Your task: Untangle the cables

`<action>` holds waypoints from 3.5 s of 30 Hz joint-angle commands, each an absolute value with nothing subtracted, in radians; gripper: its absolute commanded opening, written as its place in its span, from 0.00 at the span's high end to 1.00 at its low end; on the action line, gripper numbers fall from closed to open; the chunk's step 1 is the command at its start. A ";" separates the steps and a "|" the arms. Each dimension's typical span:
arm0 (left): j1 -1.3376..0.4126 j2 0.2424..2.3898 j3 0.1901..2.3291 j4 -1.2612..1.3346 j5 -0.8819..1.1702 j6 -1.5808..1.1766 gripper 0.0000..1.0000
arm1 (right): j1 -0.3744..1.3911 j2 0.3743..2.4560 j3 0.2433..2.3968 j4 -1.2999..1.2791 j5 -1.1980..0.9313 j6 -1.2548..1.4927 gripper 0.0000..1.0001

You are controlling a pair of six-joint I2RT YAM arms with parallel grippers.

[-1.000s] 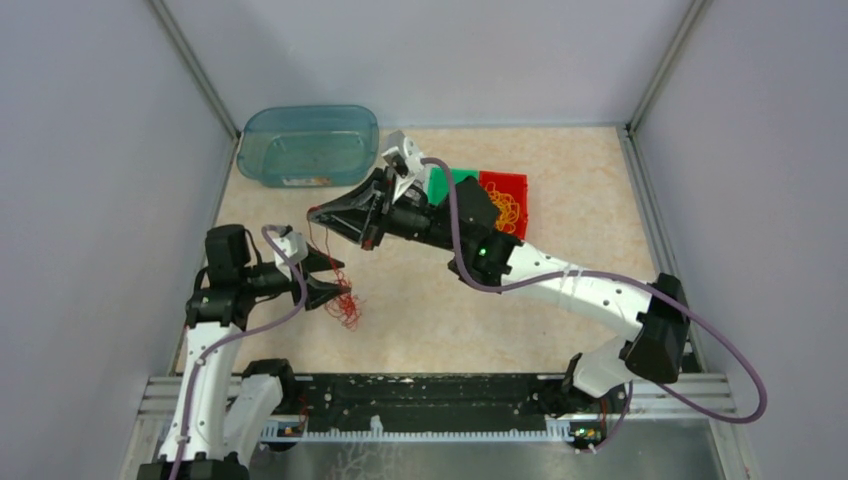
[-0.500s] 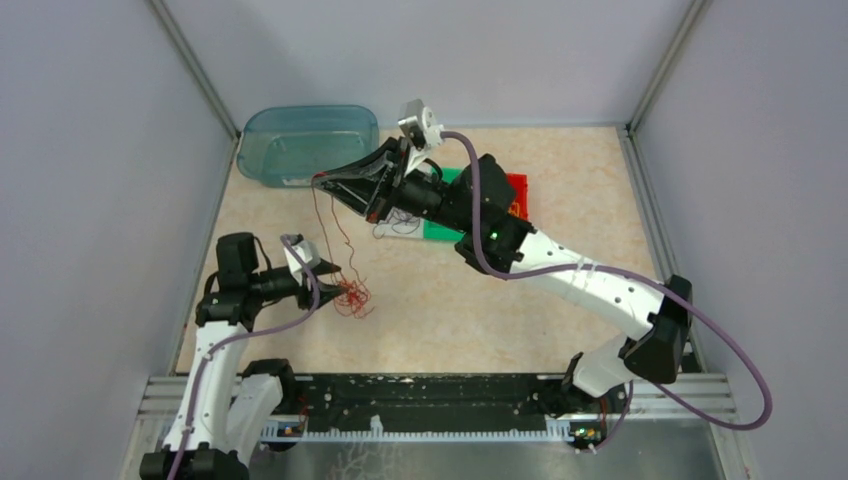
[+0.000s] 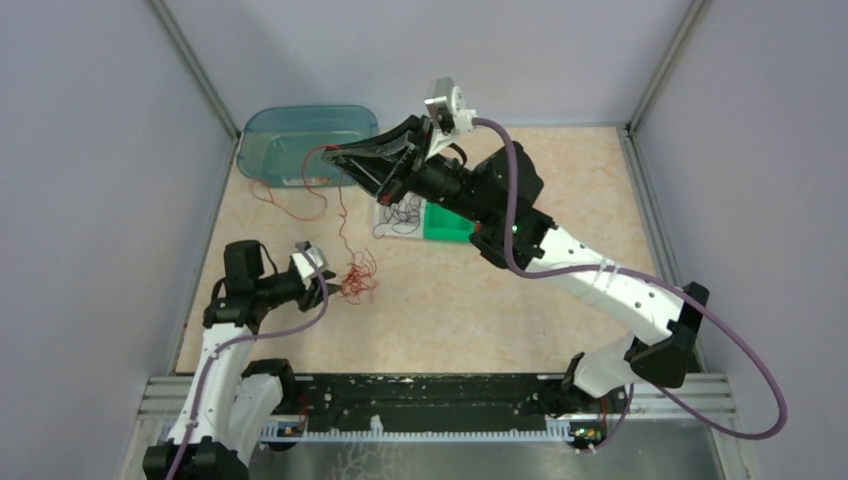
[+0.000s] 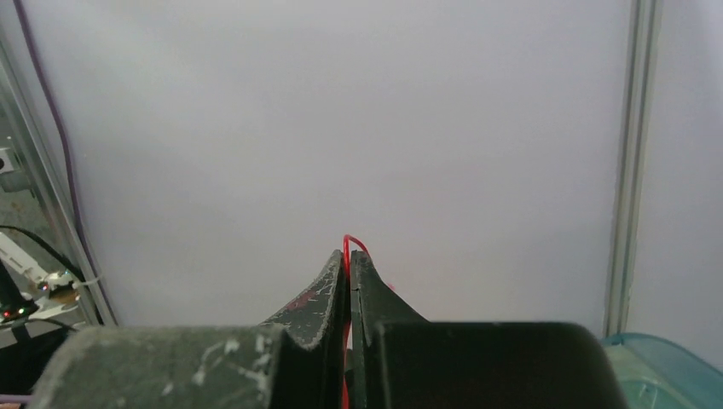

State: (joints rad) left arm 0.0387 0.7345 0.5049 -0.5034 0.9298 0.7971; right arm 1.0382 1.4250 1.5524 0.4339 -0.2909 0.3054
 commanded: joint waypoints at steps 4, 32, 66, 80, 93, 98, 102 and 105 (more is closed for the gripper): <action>0.034 0.715 0.492 -0.454 0.861 0.795 0.60 | 1.028 1.345 1.623 0.458 -0.251 0.243 1.00; -0.105 0.671 0.689 -0.116 1.388 0.200 0.07 | 1.020 1.563 1.772 0.684 -0.290 0.606 1.00; -0.195 0.776 0.547 0.148 1.112 -0.022 0.68 | 1.022 1.747 2.046 0.653 -0.346 0.719 1.00; -0.195 0.760 0.499 -0.027 0.976 0.251 0.80 | 1.016 1.662 2.189 0.461 -0.282 0.467 1.00; -0.193 0.737 0.422 -0.133 0.853 0.545 0.76 | 1.004 1.447 2.121 0.316 -0.144 0.183 1.00; -0.194 0.732 0.399 -0.125 0.844 0.585 0.73 | 1.002 1.357 2.061 0.290 -0.074 0.083 1.00; -0.193 0.741 0.375 -0.127 0.823 0.642 0.73 | 1.002 1.304 2.060 0.260 -0.011 0.025 1.00; -0.193 0.739 0.354 -0.121 0.801 0.667 0.72 | 1.002 1.282 2.088 0.218 0.029 -0.032 1.00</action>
